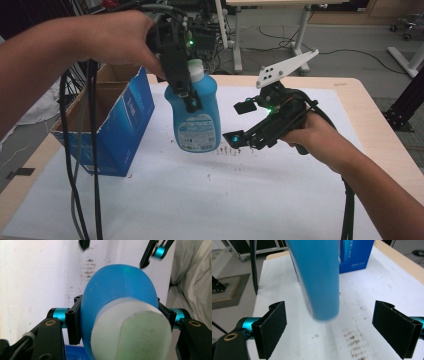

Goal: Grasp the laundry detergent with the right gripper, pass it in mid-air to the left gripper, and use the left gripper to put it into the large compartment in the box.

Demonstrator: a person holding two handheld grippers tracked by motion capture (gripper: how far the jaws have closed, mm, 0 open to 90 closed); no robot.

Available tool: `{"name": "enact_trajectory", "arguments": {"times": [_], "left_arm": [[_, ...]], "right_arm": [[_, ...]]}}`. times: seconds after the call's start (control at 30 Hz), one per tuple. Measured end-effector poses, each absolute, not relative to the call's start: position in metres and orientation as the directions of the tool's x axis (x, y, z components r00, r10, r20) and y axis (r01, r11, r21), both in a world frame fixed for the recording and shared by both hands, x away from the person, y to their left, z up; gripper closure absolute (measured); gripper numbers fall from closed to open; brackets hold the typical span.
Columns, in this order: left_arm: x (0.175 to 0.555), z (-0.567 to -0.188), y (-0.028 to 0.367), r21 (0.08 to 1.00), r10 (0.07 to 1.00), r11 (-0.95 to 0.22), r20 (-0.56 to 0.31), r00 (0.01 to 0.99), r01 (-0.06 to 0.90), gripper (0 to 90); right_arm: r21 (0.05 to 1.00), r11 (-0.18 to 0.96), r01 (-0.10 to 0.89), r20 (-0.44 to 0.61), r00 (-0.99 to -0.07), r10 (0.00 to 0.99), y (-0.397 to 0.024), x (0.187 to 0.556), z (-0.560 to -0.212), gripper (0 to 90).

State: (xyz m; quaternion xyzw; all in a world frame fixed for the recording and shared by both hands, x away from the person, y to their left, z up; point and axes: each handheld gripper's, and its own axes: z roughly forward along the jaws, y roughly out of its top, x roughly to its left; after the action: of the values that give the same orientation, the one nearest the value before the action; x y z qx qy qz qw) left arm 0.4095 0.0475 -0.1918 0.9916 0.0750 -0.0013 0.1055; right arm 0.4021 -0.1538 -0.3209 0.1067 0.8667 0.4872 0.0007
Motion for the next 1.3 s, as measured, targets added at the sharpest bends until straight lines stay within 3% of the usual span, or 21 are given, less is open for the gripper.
{"name": "enact_trajectory", "arguments": {"times": [0.37, 0.43, 0.97, 1.07, 1.3], "left_arm": [[0.415, -0.175, 0.073, 0.204, 0.24, -0.951, 0.017, 0.971, 0.231, 37.7], [0.417, -0.172, 0.077, 0.203, 0.256, -0.948, 0.023, 0.966, 0.246, 37.7], [0.423, -0.14, 0.109, 0.202, 0.375, -0.911, 0.045, 0.926, 0.359, 37.7], [0.422, -0.132, 0.115, 0.201, 0.387, -0.907, 0.046, 0.921, 0.371, 37.7], [0.419, -0.113, 0.137, 0.213, 0.423, -0.89, 0.047, 0.905, 0.404, 37.8]], "right_arm": [[0.758, 0.61, 0.231, 0.116, -0.968, 0.223, -0.185, 0.399, -0.307, 11.4], [0.723, 0.643, 0.25, 0.116, -0.963, 0.244, -0.189, 0.4, -0.306, 1.0], [0.478, 0.804, 0.353, 0.169, -0.935, 0.311, -0.245, 0.389, -0.307, 1.0], [0.443, 0.817, 0.37, 0.116, -0.927, 0.357, -0.255, 0.388, -0.307, 1.2], [0.407, 0.851, 0.331, 0.077, -0.941, 0.33, -0.274, 0.382, -0.306, 1.2]]}}
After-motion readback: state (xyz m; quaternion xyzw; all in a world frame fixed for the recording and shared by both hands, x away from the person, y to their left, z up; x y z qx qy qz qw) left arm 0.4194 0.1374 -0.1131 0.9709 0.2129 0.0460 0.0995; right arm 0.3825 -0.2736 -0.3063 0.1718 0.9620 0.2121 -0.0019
